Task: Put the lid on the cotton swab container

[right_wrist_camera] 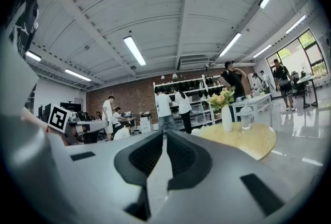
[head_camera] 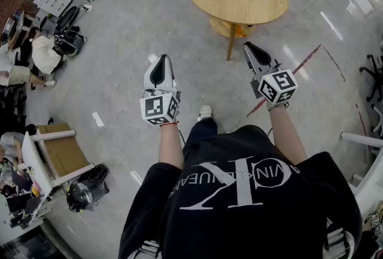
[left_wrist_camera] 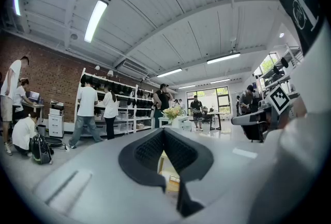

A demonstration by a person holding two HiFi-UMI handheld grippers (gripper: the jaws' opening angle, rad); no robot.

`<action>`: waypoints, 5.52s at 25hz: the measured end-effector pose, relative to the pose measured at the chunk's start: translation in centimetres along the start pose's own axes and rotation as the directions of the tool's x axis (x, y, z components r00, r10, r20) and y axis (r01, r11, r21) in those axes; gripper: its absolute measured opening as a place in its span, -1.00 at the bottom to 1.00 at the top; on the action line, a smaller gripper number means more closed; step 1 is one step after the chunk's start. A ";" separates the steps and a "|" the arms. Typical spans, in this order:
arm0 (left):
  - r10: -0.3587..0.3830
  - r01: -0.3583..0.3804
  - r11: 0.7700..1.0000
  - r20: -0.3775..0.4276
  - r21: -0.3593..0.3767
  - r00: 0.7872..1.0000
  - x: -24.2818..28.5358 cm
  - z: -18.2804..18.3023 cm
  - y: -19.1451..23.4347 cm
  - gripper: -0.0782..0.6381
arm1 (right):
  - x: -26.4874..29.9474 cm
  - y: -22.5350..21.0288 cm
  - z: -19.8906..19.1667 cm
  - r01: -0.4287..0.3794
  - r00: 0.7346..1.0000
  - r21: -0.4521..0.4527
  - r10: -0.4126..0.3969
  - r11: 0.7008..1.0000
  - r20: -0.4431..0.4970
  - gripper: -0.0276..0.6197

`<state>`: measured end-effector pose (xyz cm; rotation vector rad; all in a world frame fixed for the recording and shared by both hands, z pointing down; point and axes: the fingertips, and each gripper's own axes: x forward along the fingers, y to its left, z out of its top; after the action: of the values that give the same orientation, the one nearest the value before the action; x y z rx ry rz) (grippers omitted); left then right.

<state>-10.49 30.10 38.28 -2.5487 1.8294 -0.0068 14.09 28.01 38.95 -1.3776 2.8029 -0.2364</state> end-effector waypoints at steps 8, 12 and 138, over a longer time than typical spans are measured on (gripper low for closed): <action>0.000 -0.001 1.000 -0.011 -0.020 1.000 2.1 -0.8 1.6 -0.75 | 1.8 -1.0 -0.7 0.020 1.000 0.017 -0.020 1.000 -0.015 -0.82; -0.016 0.016 1.000 -0.019 -0.027 1.000 3.5 -0.9 2.2 -0.75 | 2.8 -1.5 -0.6 0.037 0.999 0.016 -0.036 0.999 -0.028 -0.82; -0.535 0.491 0.843 -0.451 -0.222 0.715 46.0 -19.1 1.7 -0.13 | 44.1 -18.4 -8.1 -0.217 0.857 0.184 0.277 0.959 -0.434 -0.77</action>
<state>2.50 -14.07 57.39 -3.2581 1.1236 -0.6637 0.88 -16.78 52.03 -1.0229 3.2206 -0.8198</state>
